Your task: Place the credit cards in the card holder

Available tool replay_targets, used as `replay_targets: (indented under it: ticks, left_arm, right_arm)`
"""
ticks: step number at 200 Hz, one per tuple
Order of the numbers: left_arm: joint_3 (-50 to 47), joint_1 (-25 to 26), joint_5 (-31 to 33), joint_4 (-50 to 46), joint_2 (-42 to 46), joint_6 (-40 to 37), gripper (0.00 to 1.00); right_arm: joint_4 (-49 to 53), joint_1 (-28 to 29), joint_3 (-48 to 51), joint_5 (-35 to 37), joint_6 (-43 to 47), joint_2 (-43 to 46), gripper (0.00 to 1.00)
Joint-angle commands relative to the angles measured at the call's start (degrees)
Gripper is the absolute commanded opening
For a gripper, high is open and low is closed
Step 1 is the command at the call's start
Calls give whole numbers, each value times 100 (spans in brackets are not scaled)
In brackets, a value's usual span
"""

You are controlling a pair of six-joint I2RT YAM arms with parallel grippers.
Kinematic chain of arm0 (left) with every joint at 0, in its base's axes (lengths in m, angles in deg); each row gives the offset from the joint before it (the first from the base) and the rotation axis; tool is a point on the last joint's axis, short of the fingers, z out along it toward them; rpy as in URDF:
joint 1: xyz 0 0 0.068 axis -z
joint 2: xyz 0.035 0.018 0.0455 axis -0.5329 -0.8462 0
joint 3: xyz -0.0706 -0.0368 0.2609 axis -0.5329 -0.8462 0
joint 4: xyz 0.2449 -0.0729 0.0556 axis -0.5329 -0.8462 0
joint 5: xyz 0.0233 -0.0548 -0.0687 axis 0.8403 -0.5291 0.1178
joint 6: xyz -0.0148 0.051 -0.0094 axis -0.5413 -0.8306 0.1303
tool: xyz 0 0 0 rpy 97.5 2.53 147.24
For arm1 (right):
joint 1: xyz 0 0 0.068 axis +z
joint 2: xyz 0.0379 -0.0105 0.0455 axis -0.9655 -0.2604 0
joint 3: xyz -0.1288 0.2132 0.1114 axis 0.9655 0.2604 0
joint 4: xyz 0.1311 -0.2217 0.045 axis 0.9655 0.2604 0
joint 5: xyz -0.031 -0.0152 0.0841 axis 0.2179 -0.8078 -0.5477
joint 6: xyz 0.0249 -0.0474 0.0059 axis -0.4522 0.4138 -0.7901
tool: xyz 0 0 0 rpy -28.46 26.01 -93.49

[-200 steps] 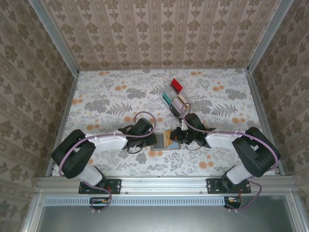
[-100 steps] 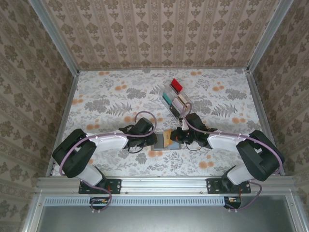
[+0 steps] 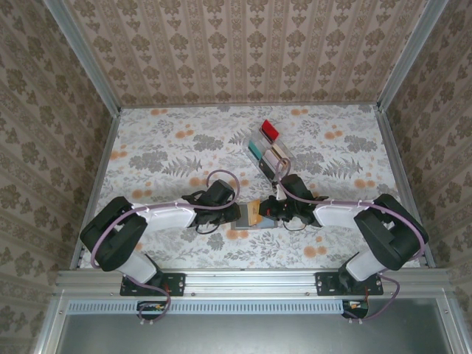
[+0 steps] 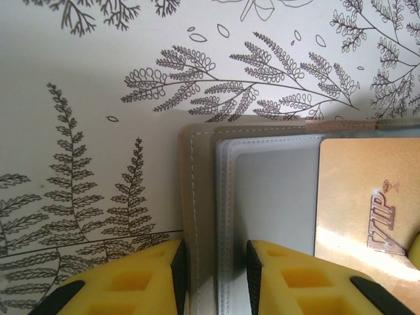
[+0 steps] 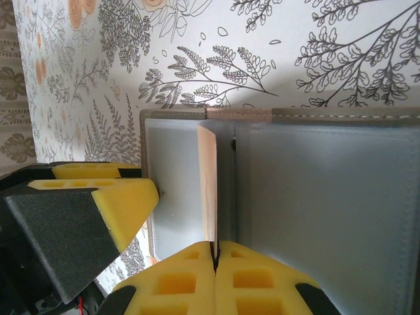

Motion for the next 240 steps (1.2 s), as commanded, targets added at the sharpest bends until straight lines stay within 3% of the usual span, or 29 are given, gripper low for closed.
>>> replay_targets:
  ticks: [1,101,240]
  left_arm:
    - [99,39,56,-97,-45,89,31]
    - [85,46,63,-96,-34,75,31]
    - [90,50,43,-51,-65,115,32]
  right_arm:
    - [323,17,34,238,57,291,2]
    - [397,12,41,223,160,212,2]
    - [-477,115,88,-192,-165,-576,5]
